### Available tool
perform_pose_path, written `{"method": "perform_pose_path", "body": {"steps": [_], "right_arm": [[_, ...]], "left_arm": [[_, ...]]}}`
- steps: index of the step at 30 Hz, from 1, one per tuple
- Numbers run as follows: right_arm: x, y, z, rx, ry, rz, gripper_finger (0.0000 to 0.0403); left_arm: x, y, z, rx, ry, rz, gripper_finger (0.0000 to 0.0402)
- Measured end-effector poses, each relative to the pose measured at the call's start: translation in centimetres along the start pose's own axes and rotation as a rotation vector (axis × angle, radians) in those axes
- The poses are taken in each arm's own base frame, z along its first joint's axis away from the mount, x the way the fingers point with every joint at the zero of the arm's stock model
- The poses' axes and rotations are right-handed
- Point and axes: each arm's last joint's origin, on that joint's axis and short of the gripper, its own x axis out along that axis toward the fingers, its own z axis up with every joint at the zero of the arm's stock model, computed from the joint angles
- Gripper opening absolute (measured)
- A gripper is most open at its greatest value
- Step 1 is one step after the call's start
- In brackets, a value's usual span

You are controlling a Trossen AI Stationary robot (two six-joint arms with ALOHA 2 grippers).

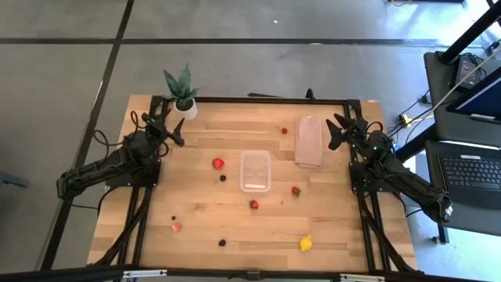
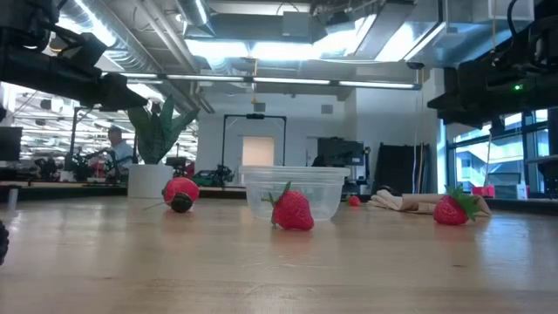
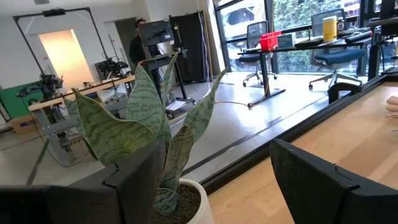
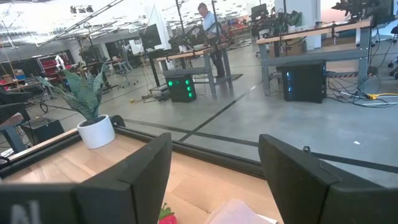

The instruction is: Pick and placing Produce into tupperware

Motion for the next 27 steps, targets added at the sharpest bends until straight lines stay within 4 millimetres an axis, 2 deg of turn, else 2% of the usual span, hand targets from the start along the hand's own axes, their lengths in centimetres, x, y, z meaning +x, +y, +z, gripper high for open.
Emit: {"method": "perform_pose_path", "body": {"steps": [23, 27], "right_arm": [[0.00, 0.03, 0.15, -0.006, -0.015, 0.002, 0.0244], [0.00, 0.09, 0.17, 0.004, -0.015, 0.021, 0.0257]], "left_arm": [[0.00, 0.00, 0.01, -0.001, 0.000, 0.000, 0.0285], [0.00, 0.00, 0.00, 0.000, 0.000, 0.000, 0.0285]]}}
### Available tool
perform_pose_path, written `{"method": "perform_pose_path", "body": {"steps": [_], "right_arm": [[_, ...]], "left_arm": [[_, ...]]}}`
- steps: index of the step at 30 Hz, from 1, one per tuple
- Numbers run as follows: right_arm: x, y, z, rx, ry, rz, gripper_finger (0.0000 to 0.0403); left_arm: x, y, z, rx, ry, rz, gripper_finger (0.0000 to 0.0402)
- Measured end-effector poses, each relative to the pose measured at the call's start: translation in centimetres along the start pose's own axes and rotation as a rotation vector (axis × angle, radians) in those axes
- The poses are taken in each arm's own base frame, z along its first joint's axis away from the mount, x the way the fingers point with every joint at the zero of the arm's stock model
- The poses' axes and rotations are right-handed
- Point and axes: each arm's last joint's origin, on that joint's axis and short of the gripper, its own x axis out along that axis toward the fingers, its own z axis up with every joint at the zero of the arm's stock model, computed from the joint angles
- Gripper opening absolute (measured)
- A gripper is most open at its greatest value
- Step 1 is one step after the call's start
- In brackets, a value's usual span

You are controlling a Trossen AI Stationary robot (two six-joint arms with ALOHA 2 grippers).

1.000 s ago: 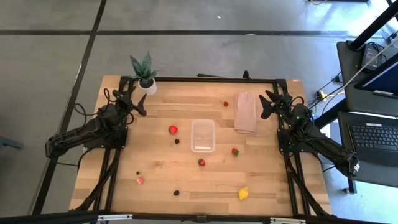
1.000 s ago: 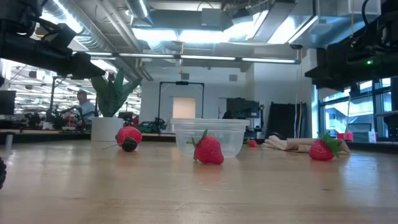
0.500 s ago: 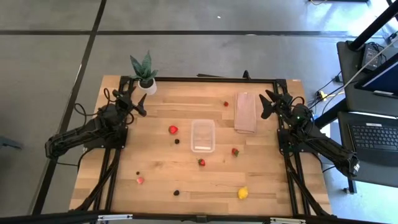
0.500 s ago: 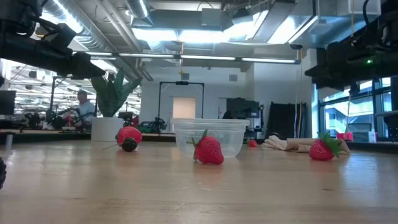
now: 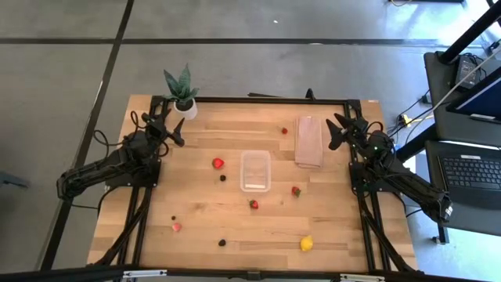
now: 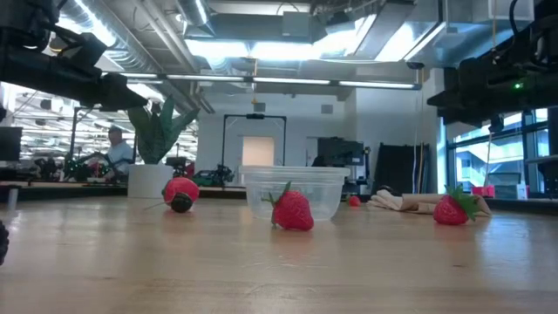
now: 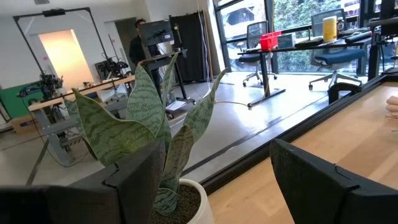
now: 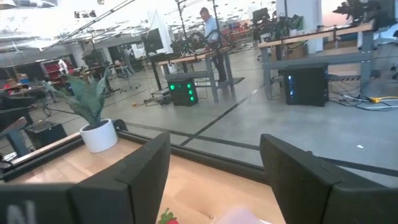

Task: Pick and placing Produce into tupperware
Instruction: Put the red strawberry into the transparent bin

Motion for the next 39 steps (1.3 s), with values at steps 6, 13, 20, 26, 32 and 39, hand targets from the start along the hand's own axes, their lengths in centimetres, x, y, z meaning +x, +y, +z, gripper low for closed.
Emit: {"method": "perform_pose_path", "body": {"steps": [6, 13, 20, 26, 32, 39], "right_arm": [[0.0, 0.1, 0.0, 0.000, 0.000, 0.017, 0.0308], [0.0, 0.1, 0.0, 0.185, 0.003, 0.018, 0.0336], [-0.1, 0.6, 1.5, 0.209, -0.052, 0.107, 0.0337], [0.3, 2.0, 6.6, 0.032, -0.003, 0.133, 0.0337], [3.9, 4.3, 11.9, -0.056, 0.197, 0.120, 0.0337], [12.1, 6.9, 13.9, -0.111, 0.562, 0.081, 0.0337]], "left_arm": [[0.0, 0.0, 0.0, 0.000, 0.000, 0.000, 0.0285], [0.0, 0.0, 0.0, 0.000, 0.000, 0.000, 0.0285], [0.0, 0.0, 0.0, 0.000, 0.000, 0.000, 0.0285], [0.0, 0.0, 0.0, 0.000, -0.001, 0.000, 0.0285], [0.0, 0.0, 0.0, -0.003, -0.004, 0.001, 0.0285], [0.0, 0.0, 0.0, -0.003, -0.004, 0.000, 0.0285]]}}
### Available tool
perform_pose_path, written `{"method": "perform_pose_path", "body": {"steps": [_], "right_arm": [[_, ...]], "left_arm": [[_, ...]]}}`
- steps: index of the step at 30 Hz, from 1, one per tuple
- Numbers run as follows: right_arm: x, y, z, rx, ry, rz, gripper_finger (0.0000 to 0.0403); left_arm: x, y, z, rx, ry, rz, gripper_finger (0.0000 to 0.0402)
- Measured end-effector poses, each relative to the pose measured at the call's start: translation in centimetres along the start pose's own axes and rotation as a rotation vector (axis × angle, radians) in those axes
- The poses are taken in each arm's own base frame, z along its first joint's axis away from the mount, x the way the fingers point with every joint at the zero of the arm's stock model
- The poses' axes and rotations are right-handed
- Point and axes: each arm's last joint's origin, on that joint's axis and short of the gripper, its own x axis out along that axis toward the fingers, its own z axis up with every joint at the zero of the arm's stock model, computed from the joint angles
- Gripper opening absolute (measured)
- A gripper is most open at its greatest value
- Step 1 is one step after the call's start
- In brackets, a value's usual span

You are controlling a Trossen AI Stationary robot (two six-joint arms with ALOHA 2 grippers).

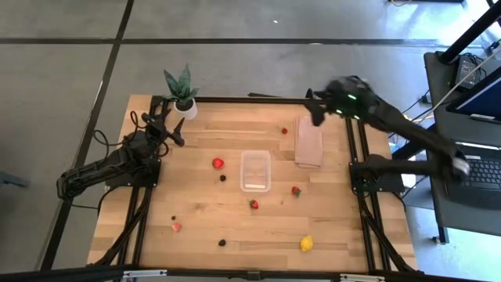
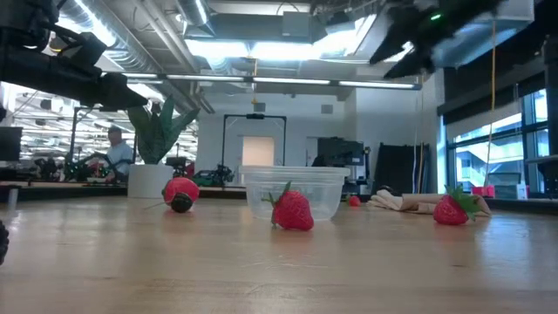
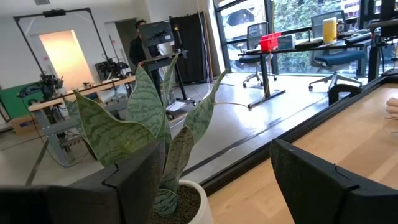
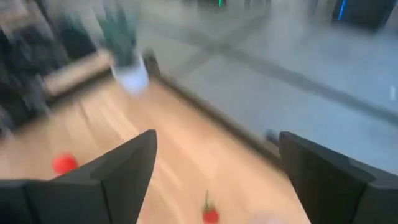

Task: Pick and placing Produce into tupperware
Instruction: Put the red strawberry into the transparent bin

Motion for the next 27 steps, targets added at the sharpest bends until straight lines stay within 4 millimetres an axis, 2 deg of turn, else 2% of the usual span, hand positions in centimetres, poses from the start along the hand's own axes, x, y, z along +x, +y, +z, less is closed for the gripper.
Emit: {"method": "perform_pose_path", "body": {"steps": [3, 6, 13, 20, 27], "right_arm": [[3.3, 0.3, 1.0, -0.032, 0.217, -0.019, 0.0337], [6.6, 0.5, 1.1, -0.084, 0.394, -0.017, 0.0337], [13.0, 0.6, 0.0, -0.196, 0.571, 0.003, 0.0337], [16.4, 0.2, -2.9, -0.234, 0.790, -0.013, 0.0337], [19.2, 0.6, -5.8, -0.305, 0.902, 0.013, 0.0337]], "left_arm": [[0.0, 0.0, 0.0, 0.000, 0.000, 0.000, 0.0285], [0.0, 0.0, 0.0, 0.000, 0.000, 0.000, 0.0285], [0.0, 0.0, 0.0, 0.000, 0.001, 0.000, 0.0285], [0.0, 0.0, 0.0, 0.001, 0.001, 0.000, 0.0285], [0.0, 0.0, 0.0, 0.001, 0.001, 0.000, 0.0285]]}}
